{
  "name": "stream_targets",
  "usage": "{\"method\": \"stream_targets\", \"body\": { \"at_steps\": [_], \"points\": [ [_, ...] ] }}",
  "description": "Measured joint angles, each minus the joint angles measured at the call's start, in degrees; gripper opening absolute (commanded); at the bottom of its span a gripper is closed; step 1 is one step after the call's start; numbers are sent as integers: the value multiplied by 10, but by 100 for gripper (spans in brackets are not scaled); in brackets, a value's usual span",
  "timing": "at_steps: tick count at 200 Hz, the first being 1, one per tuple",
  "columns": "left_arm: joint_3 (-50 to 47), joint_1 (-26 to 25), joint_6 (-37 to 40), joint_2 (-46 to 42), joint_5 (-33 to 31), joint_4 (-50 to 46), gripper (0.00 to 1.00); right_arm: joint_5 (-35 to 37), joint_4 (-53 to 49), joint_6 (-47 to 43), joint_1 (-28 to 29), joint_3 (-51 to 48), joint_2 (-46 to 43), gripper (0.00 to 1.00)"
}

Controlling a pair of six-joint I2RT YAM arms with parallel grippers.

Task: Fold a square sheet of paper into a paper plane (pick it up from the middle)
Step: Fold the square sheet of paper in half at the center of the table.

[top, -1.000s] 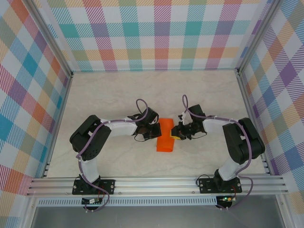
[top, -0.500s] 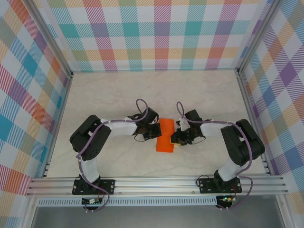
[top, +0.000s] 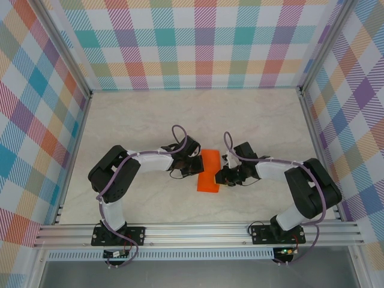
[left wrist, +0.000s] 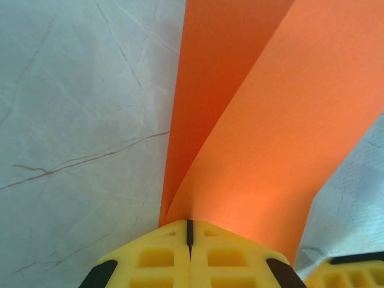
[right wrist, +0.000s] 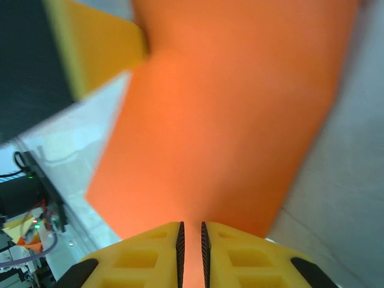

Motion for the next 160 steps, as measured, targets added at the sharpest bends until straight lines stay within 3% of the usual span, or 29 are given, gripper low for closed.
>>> {"method": "stream_targets", "body": {
  "at_steps": [107,160],
  "points": [
    [1,0,2,0,0,-1,0,-10,37,20,10,-35,-57,19],
    [1,0,2,0,0,-2,0,-10,45,25,27,-44,-13,18]
  ]
}}
